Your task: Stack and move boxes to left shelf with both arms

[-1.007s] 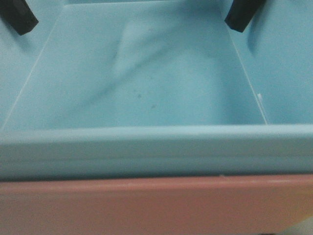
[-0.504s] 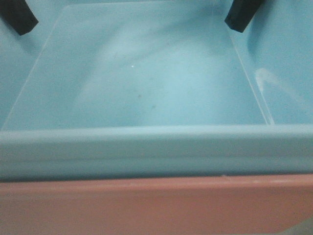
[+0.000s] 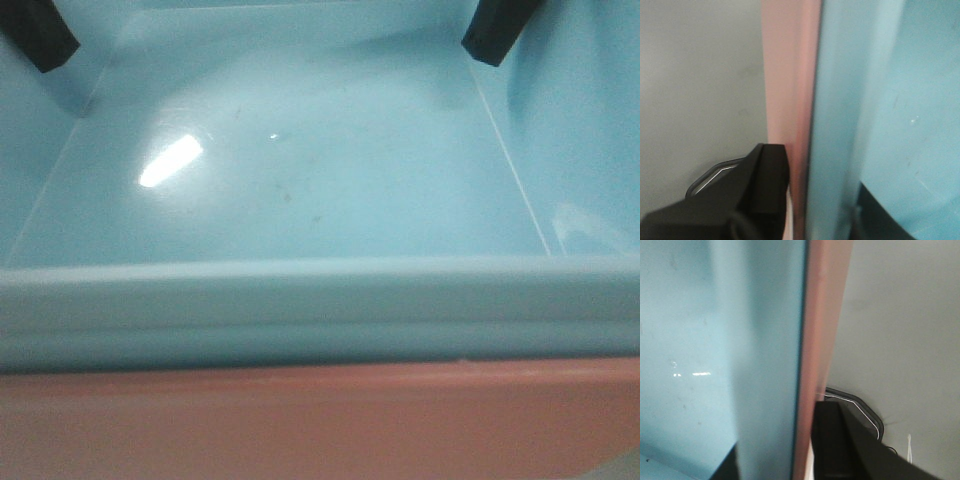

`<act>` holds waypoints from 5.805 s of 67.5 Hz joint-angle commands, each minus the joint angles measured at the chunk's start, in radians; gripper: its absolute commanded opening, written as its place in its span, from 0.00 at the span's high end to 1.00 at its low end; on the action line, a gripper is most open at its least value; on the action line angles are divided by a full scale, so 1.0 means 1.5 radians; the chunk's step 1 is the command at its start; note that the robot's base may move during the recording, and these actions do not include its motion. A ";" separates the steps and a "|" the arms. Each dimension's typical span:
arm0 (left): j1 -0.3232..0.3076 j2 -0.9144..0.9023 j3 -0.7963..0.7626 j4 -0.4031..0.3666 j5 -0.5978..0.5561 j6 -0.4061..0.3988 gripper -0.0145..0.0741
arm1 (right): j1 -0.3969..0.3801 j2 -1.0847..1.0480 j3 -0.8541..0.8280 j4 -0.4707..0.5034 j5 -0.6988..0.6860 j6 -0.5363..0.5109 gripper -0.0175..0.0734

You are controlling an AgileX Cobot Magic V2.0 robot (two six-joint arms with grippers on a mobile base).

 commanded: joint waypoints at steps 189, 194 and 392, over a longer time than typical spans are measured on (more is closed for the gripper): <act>0.000 -0.029 -0.023 -0.017 -0.026 0.017 0.84 | -0.010 -0.028 -0.016 -0.052 -0.005 -0.019 0.74; 0.000 -0.029 -0.023 -0.018 -0.026 0.017 0.84 | -0.010 -0.028 -0.016 -0.052 -0.005 -0.019 0.74; 0.000 -0.029 -0.023 -0.042 -0.026 0.017 0.84 | -0.010 -0.028 -0.016 -0.052 -0.005 -0.019 0.74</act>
